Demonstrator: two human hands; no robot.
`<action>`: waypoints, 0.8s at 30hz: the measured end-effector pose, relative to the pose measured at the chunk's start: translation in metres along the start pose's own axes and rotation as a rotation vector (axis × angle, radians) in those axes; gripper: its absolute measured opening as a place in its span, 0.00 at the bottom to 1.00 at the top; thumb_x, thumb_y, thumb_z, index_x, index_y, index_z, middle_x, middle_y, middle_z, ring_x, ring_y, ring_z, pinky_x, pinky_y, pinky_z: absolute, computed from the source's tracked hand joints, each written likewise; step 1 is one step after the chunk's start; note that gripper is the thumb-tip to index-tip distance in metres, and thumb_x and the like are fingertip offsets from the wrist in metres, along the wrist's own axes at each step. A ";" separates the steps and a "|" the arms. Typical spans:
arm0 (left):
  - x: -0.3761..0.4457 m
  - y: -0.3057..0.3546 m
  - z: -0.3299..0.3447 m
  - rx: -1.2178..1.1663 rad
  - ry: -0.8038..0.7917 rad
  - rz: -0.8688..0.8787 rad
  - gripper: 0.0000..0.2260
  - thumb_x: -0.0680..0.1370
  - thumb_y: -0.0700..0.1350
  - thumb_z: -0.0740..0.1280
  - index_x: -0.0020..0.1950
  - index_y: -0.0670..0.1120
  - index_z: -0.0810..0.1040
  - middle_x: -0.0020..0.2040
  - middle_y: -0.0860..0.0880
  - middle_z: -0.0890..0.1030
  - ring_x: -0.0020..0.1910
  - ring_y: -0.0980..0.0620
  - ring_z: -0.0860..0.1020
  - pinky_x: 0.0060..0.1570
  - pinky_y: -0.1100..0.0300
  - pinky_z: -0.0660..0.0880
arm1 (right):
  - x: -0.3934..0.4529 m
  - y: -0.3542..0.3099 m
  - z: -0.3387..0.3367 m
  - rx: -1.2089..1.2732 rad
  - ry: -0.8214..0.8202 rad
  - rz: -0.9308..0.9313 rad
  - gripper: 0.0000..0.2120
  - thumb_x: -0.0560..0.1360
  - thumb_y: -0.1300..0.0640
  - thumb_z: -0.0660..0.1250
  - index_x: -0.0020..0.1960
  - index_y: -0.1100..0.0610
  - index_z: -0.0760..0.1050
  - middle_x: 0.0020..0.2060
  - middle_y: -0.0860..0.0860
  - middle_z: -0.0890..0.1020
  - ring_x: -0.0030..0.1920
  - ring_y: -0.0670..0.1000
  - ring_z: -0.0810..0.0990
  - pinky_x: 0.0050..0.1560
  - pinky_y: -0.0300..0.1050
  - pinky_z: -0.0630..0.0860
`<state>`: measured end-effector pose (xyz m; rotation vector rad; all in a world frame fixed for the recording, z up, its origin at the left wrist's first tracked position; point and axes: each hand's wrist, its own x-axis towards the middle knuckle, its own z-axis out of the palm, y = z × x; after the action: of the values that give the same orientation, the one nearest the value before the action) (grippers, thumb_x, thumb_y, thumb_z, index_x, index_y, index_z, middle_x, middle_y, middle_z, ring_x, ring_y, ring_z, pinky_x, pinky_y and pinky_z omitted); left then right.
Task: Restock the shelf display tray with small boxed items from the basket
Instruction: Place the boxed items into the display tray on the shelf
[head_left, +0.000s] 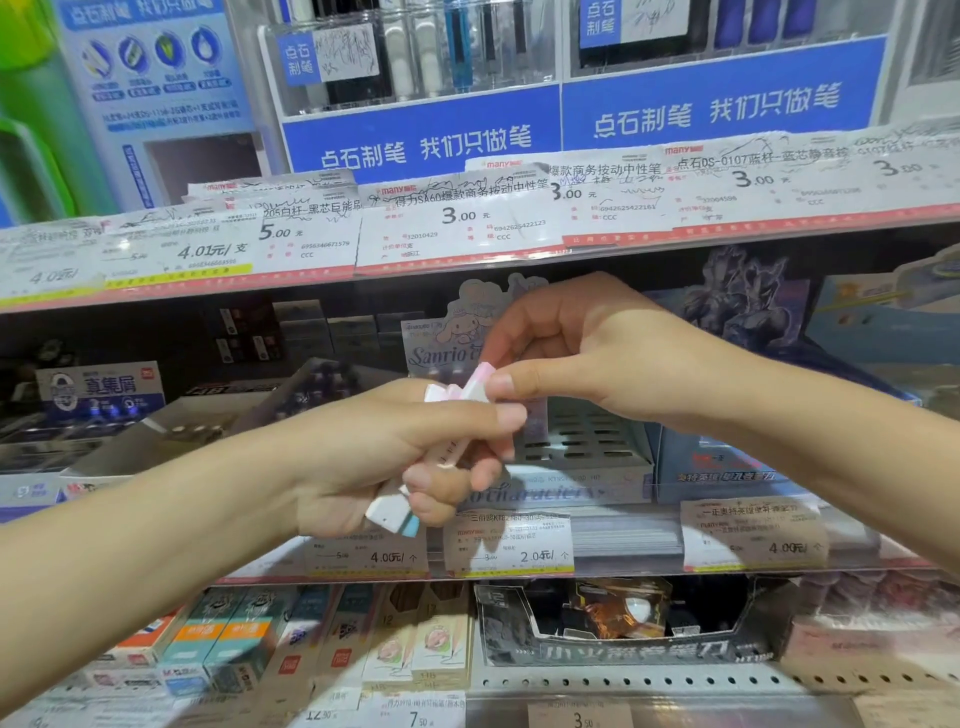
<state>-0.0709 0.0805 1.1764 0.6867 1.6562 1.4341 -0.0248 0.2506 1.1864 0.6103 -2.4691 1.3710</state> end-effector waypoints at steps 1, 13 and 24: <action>0.000 0.000 -0.002 -0.028 0.010 -0.009 0.13 0.69 0.51 0.71 0.35 0.41 0.76 0.26 0.46 0.72 0.15 0.61 0.62 0.15 0.71 0.61 | -0.001 0.001 -0.002 0.004 -0.012 0.018 0.05 0.69 0.64 0.70 0.40 0.55 0.77 0.37 0.52 0.82 0.36 0.42 0.79 0.37 0.30 0.75; -0.003 -0.007 -0.008 0.080 0.184 0.173 0.13 0.71 0.47 0.66 0.31 0.41 0.70 0.21 0.48 0.70 0.14 0.60 0.57 0.20 0.68 0.51 | -0.008 0.006 -0.015 0.146 0.003 0.091 0.07 0.68 0.62 0.69 0.45 0.57 0.79 0.42 0.52 0.82 0.42 0.45 0.81 0.47 0.35 0.79; -0.004 -0.003 -0.014 0.651 0.475 0.425 0.13 0.64 0.52 0.76 0.35 0.43 0.82 0.29 0.43 0.82 0.19 0.51 0.69 0.21 0.66 0.63 | -0.002 0.001 -0.027 -0.077 0.195 0.166 0.15 0.64 0.64 0.74 0.47 0.53 0.75 0.42 0.48 0.80 0.39 0.43 0.80 0.43 0.33 0.77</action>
<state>-0.0799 0.0691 1.1749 1.1773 2.5143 1.4054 -0.0230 0.2740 1.1991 0.2466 -2.4454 1.3154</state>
